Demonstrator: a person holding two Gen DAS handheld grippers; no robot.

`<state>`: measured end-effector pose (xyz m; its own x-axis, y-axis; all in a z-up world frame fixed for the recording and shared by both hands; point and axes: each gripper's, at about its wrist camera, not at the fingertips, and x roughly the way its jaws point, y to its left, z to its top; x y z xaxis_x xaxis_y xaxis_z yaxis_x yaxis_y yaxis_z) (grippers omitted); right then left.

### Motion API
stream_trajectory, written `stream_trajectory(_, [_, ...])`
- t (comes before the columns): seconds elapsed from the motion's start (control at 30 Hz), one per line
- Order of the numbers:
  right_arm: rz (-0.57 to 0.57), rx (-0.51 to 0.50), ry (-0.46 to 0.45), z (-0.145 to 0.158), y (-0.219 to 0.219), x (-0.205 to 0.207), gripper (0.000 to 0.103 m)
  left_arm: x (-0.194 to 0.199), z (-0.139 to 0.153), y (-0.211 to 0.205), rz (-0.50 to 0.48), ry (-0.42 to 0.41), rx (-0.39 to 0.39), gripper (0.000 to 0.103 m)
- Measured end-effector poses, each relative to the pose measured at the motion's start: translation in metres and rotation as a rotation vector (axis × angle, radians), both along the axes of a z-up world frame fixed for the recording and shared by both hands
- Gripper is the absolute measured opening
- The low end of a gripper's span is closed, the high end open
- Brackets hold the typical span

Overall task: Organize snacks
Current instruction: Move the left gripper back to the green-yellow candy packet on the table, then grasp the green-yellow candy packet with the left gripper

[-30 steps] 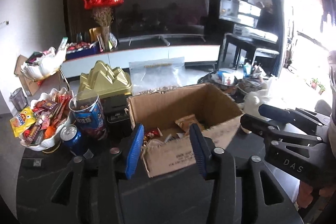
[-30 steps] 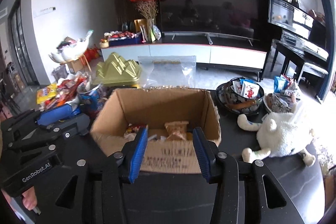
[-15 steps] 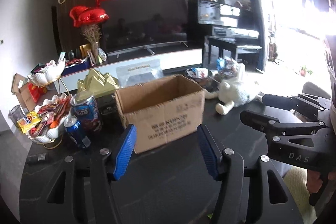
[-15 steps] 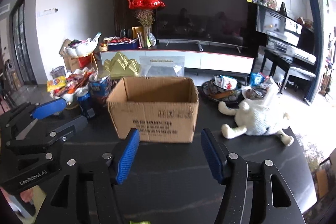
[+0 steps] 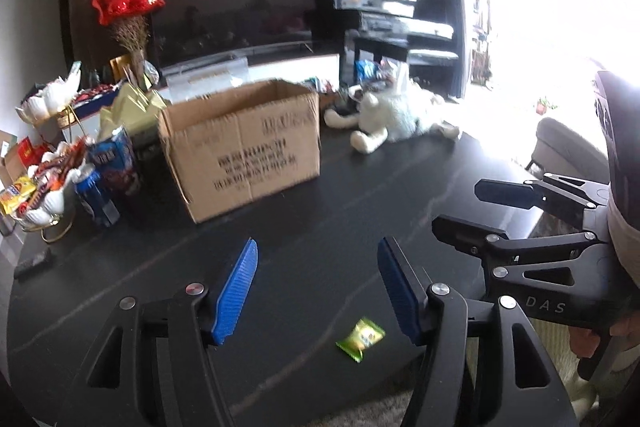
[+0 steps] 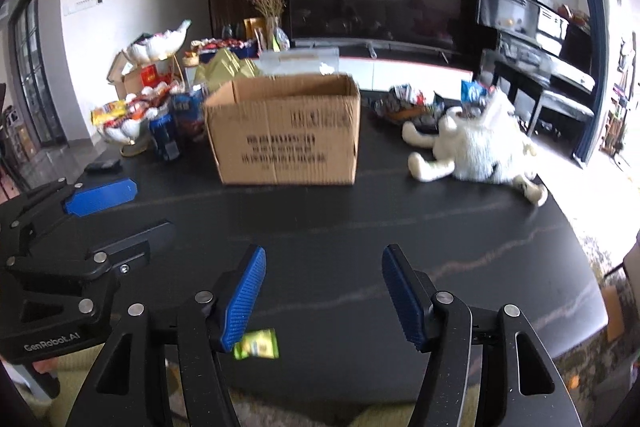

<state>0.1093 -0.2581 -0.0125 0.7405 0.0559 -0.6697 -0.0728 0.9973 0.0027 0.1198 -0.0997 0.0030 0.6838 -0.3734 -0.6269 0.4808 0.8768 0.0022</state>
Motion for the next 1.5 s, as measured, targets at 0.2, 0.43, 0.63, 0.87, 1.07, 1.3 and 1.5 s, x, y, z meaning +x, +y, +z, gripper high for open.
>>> stream_trajectory(0.2, [0.004, 0.015, 0.09, -0.033, -0.005, -0.009, 0.062, -0.01, -0.03, -0.007, -0.033, 0.044, 0.015, 0.062])
stream_trajectory(0.43, [-0.02, 0.01, 0.18, -0.072, -0.011, -0.012, 0.062, -0.01, -0.071, -0.013, -0.077, 0.1, 0.027, 0.062])
stream_trajectory(0.63, [-0.037, 0.013, 0.239, -0.096, -0.013, -0.011, 0.062, -0.006, -0.097, -0.019, -0.125, 0.153, 0.043, 0.062])
stream_trajectory(0.87, [-0.057, -0.012, 0.267, -0.11, -0.014, -0.009, 0.062, 0.002, -0.125, -0.023, -0.14, 0.209, 0.065, 0.061])
stream_trajectory(1.07, [-0.061, -0.014, 0.277, -0.114, -0.014, -0.007, 0.062, 0.005, -0.136, -0.031, -0.152, 0.229, 0.086, 0.06])
stream_trajectory(1.3, [-0.068, -0.005, 0.291, -0.118, -0.015, -0.006, 0.062, 0.01, -0.143, -0.038, -0.148, 0.217, 0.115, 0.055])
stream_trajectory(1.5, [-0.071, 0.007, 0.301, -0.122, -0.015, -0.005, 0.062, 0.01, -0.144, -0.038, -0.147, 0.211, 0.113, 0.031])
